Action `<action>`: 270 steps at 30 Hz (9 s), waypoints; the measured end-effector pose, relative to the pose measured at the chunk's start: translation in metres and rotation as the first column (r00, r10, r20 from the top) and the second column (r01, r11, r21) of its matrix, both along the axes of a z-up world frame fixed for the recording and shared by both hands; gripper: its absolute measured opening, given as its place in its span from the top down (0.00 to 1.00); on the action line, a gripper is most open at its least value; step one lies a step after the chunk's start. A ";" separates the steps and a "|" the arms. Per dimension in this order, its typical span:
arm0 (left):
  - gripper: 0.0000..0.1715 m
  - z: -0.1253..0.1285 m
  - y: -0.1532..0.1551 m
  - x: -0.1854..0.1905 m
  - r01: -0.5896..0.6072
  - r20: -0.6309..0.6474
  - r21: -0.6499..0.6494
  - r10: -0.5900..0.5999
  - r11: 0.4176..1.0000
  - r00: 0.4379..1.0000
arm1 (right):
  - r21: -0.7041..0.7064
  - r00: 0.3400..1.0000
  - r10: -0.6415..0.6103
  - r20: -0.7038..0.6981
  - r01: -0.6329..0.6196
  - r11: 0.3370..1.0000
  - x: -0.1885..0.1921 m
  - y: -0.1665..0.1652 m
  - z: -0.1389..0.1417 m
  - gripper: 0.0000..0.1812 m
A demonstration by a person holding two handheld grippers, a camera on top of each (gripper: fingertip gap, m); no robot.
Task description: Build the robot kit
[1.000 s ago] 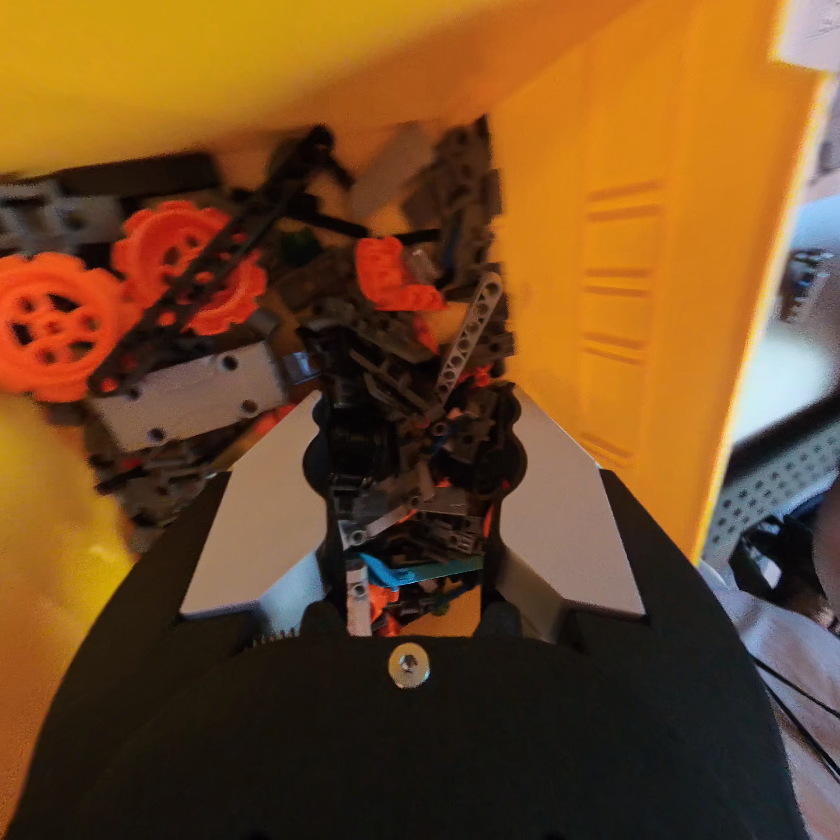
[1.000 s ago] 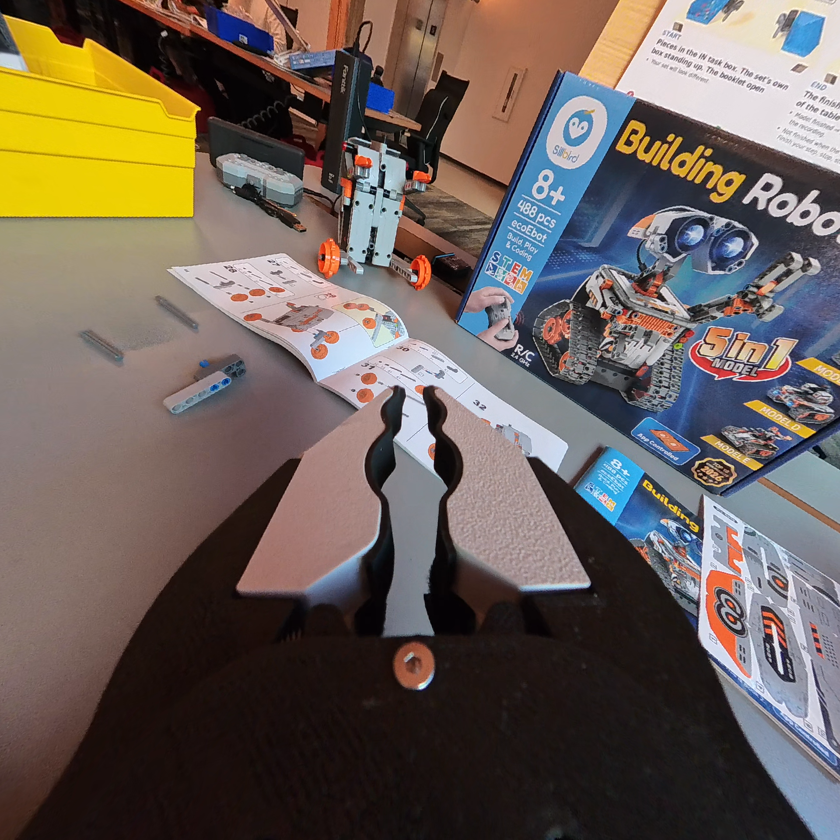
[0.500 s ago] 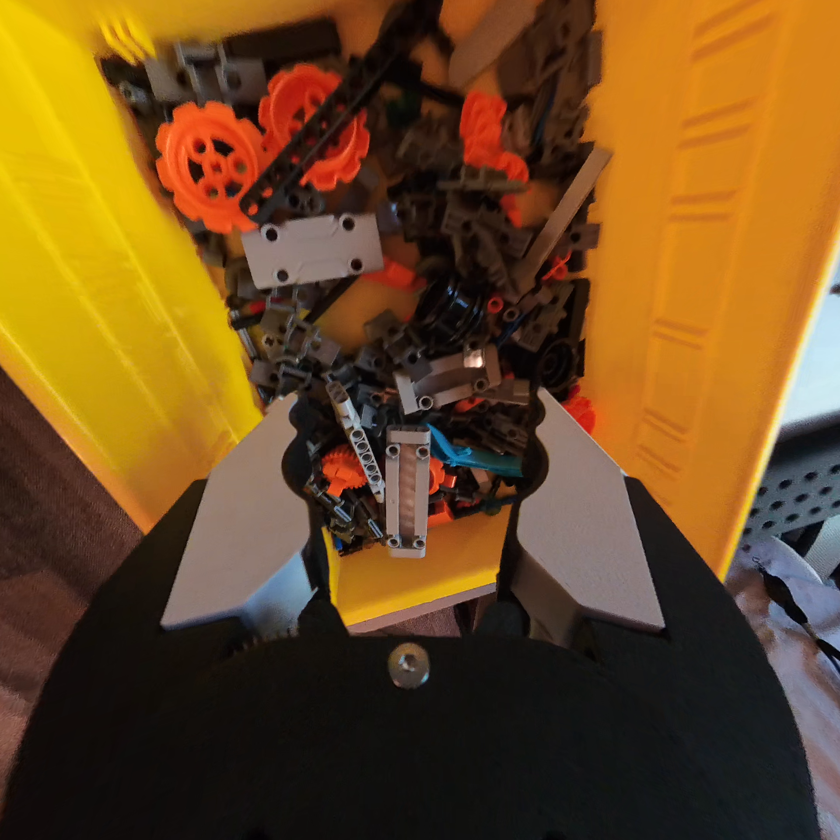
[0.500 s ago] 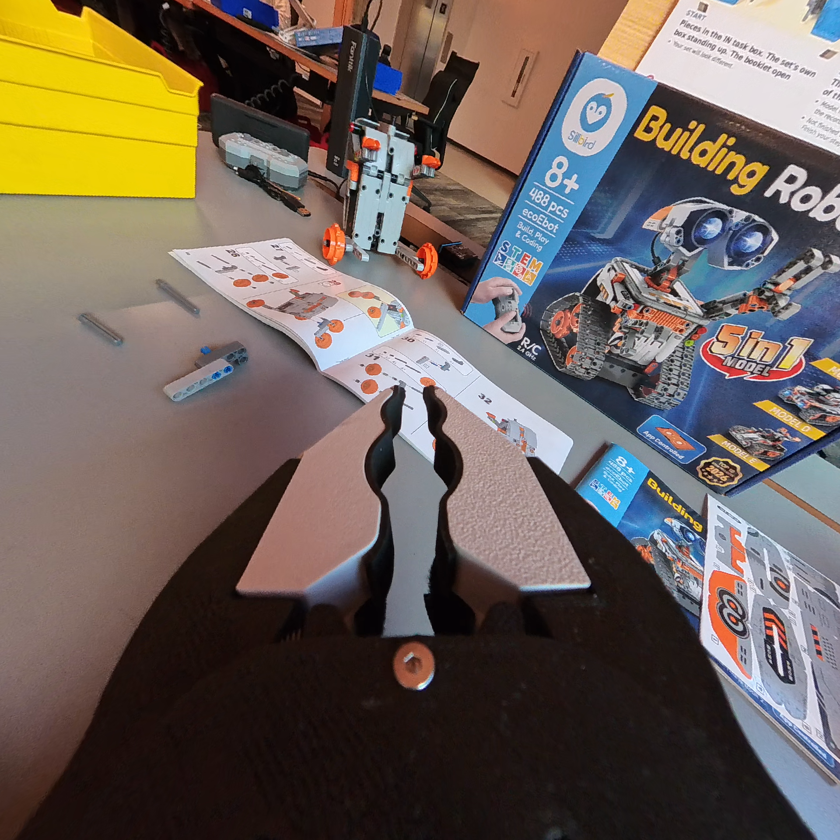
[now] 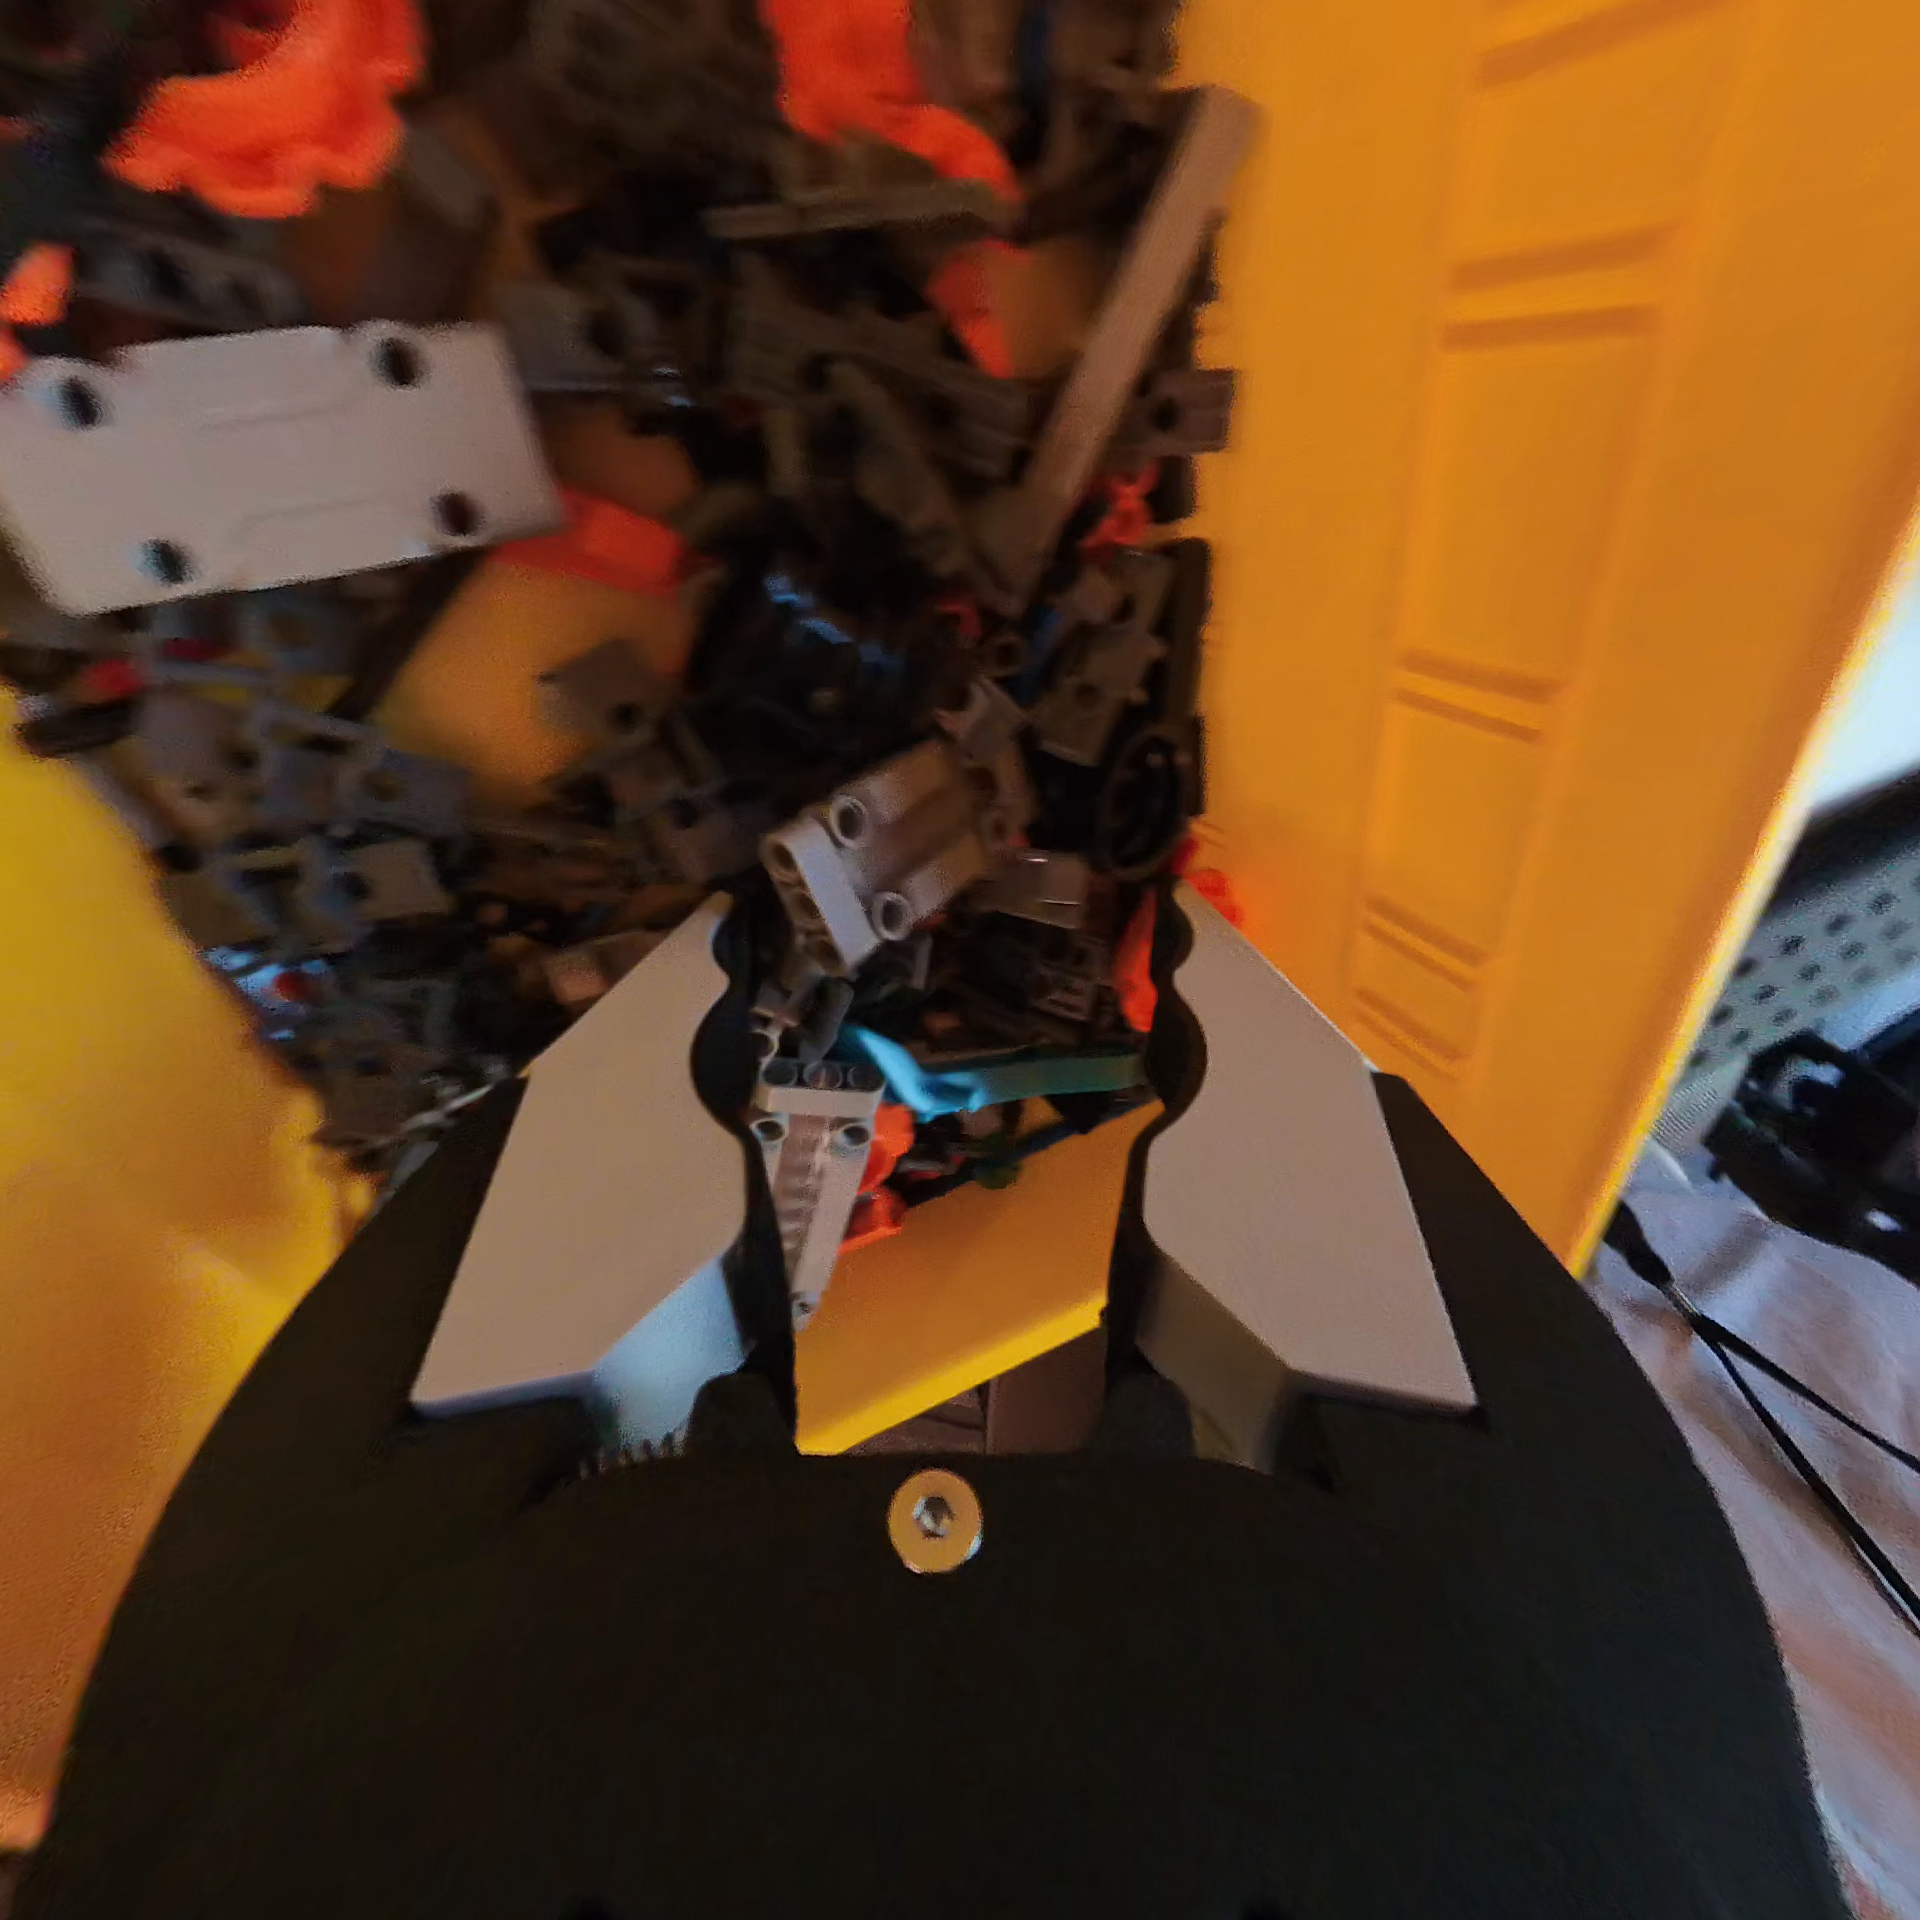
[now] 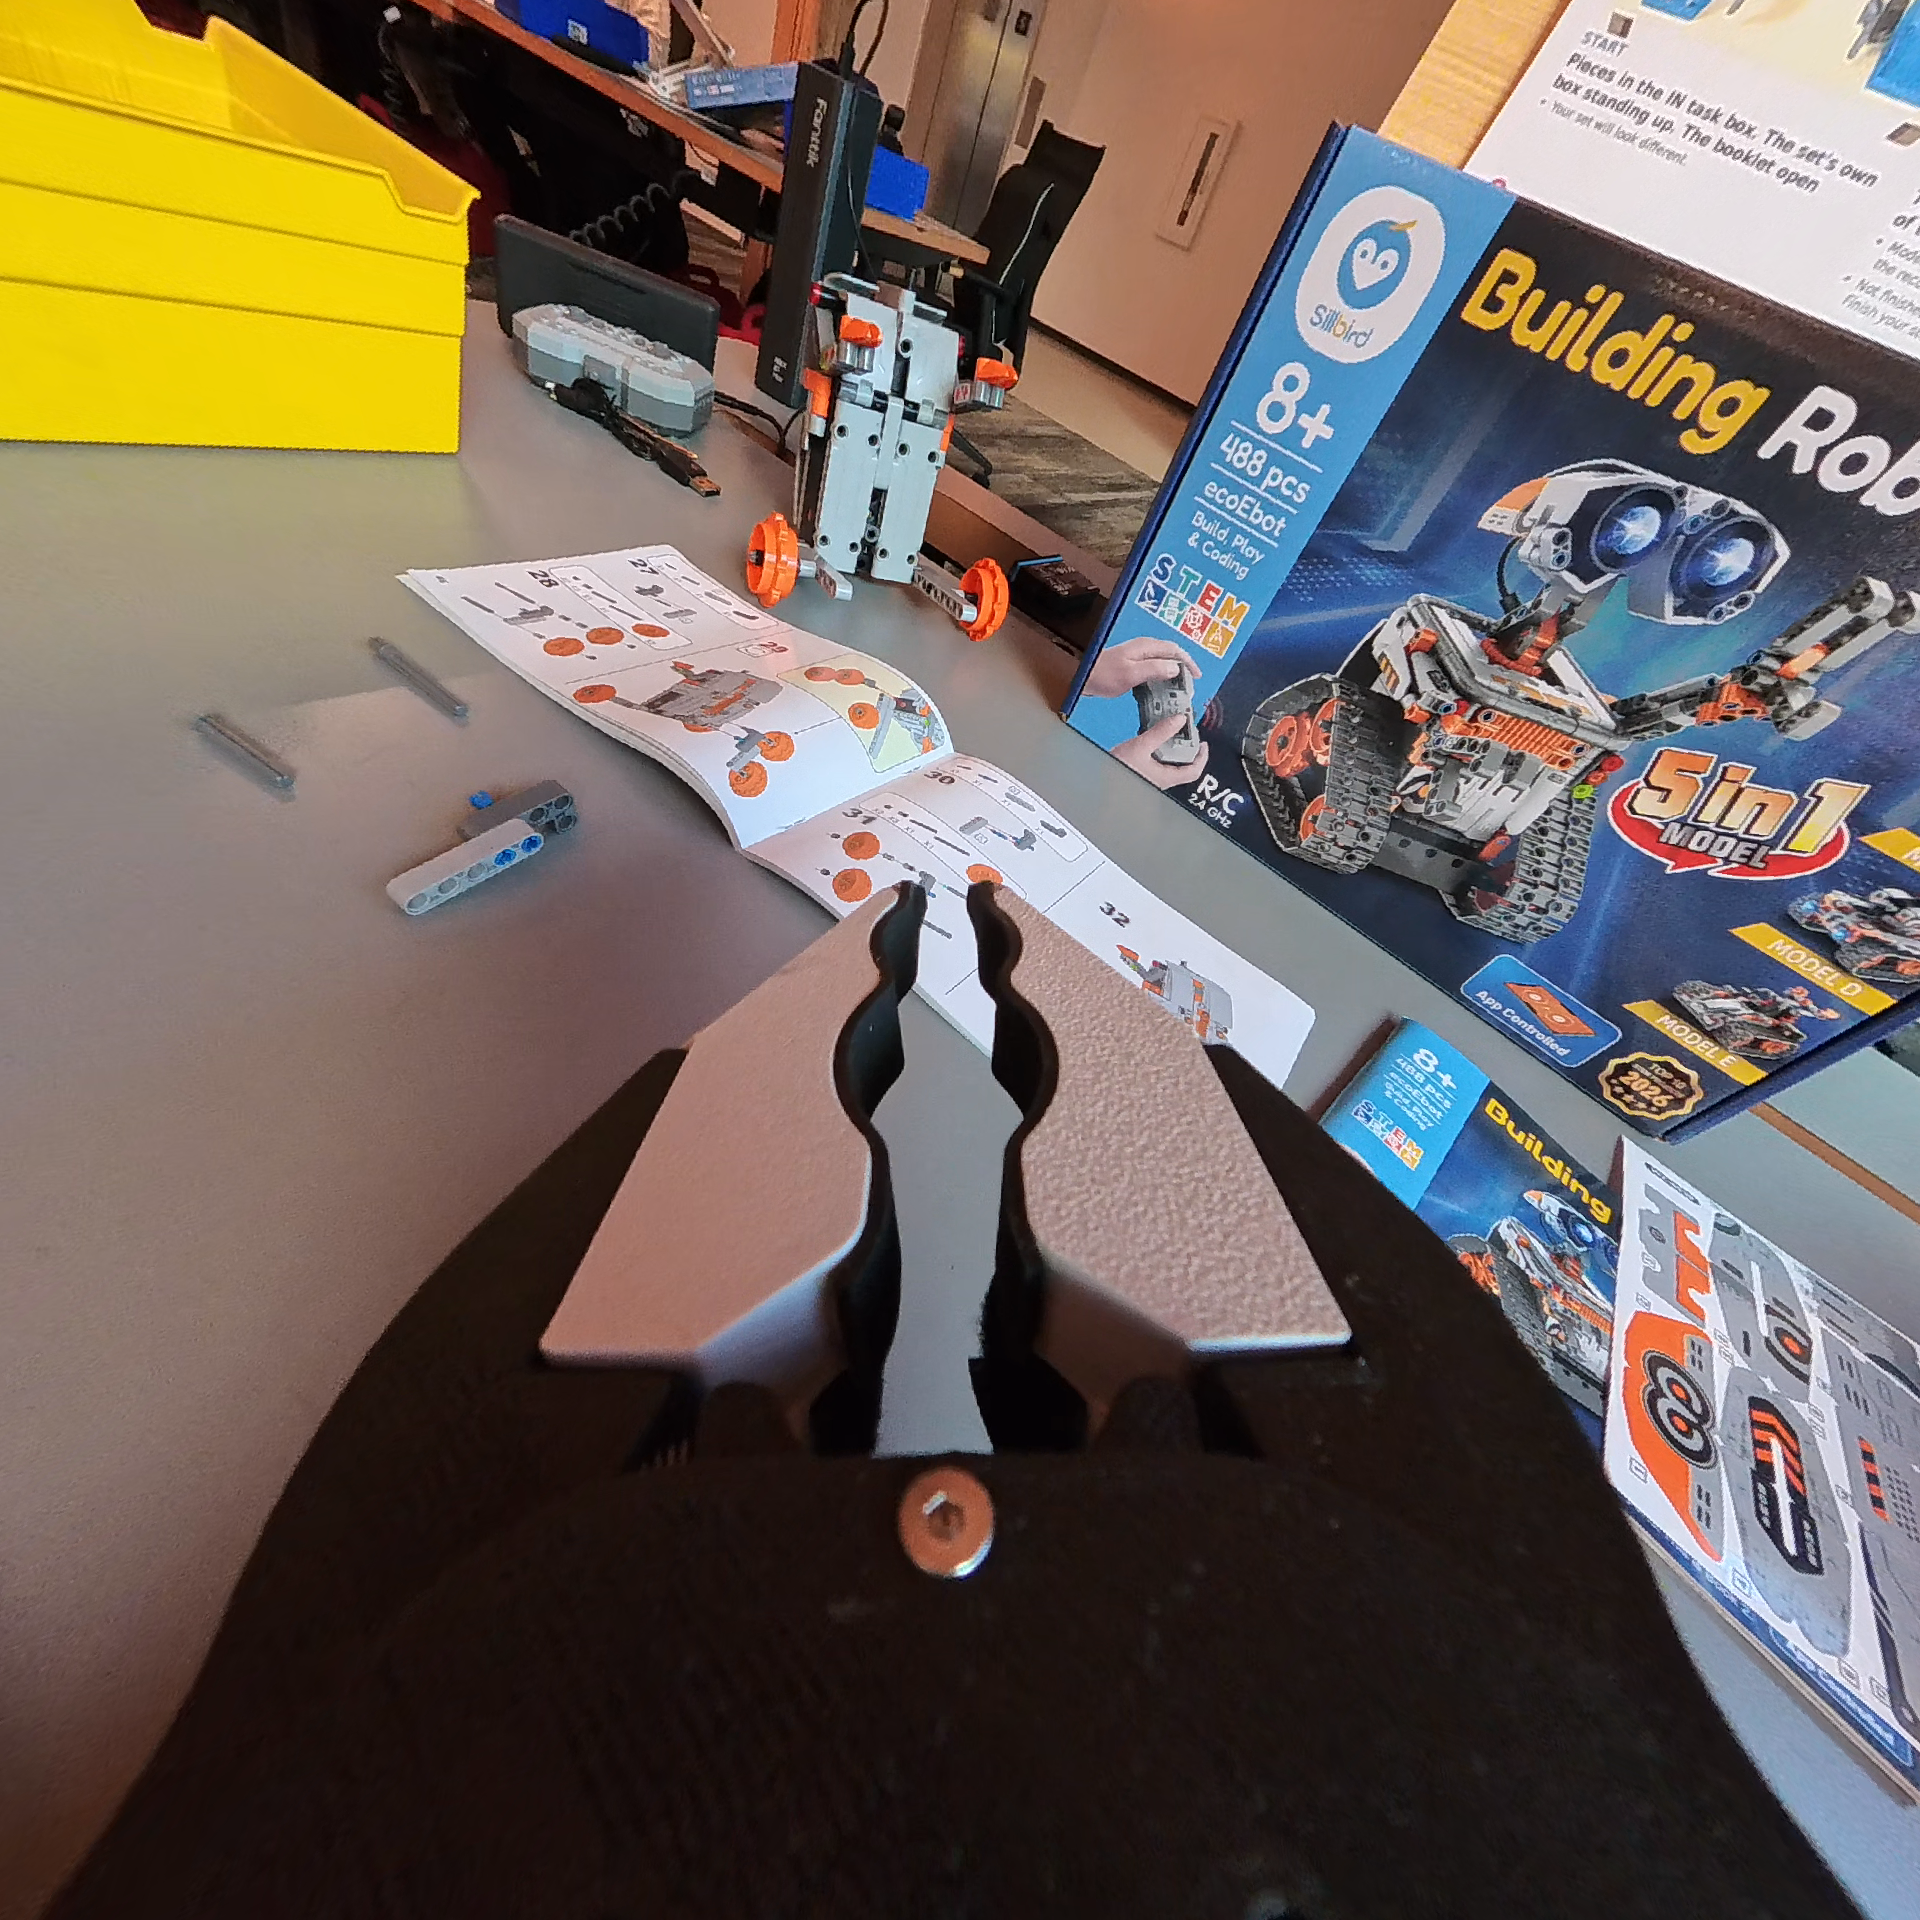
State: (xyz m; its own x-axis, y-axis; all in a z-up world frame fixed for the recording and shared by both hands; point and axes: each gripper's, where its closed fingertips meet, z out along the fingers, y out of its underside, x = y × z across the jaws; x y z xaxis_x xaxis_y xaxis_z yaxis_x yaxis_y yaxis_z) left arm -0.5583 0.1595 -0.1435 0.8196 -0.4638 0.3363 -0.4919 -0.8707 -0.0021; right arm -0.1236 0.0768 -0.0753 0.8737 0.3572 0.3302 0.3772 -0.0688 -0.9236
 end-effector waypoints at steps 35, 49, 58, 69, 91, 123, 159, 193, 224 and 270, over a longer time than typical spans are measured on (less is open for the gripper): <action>0.51 0.008 -0.006 -0.025 -0.027 -0.101 0.073 0.034 0.997 0.994 | -0.003 1.000 -0.003 0.003 0.003 1.000 0.001 0.000 0.000 0.95; 0.53 -0.011 -0.035 -0.019 0.029 -0.157 -0.026 -0.033 0.999 0.987 | -0.002 1.000 0.003 0.000 -0.003 1.000 0.000 0.000 0.000 0.95; 0.64 0.017 -0.046 0.004 0.157 -0.116 -0.013 -0.158 0.987 0.981 | -0.006 1.000 0.008 0.009 -0.007 1.000 -0.001 0.000 -0.001 0.95; 0.70 0.039 -0.023 -0.045 0.168 -0.244 0.178 -0.122 0.970 0.962 | -0.004 1.000 0.008 0.009 -0.008 1.000 -0.001 0.000 -0.001 0.95; 0.44 0.166 -0.041 -0.083 -0.383 0.392 0.920 -0.188 0.084 0.901 | 0.088 0.999 0.043 0.014 -0.044 0.995 -0.029 0.000 0.027 0.91; 0.72 0.129 -0.039 -0.106 -0.418 0.419 0.907 -0.145 0.040 0.896 | -0.422 0.678 0.728 0.101 -0.634 0.648 -0.374 0.118 0.106 0.88; 0.68 0.120 -0.037 -0.161 -0.566 0.568 0.823 -0.067 0.051 0.820 | -0.927 0.423 0.906 0.007 -0.338 0.165 -0.469 0.104 -0.063 0.88; 0.70 0.122 -0.039 -0.149 -0.575 0.580 0.815 -0.104 0.078 0.808 | -0.716 0.671 0.718 0.187 -0.407 0.567 -0.503 0.214 -0.056 0.62; 0.70 0.134 -0.047 -0.133 -0.571 0.577 0.816 -0.162 0.090 0.800 | -0.761 0.784 0.606 0.133 -0.311 0.570 -0.482 0.203 -0.038 0.79; 0.72 0.097 -0.006 -0.037 -0.052 0.156 0.891 -0.195 0.452 0.968 | 0.276 0.928 -0.125 -0.351 0.230 0.933 0.006 0.017 0.091 0.79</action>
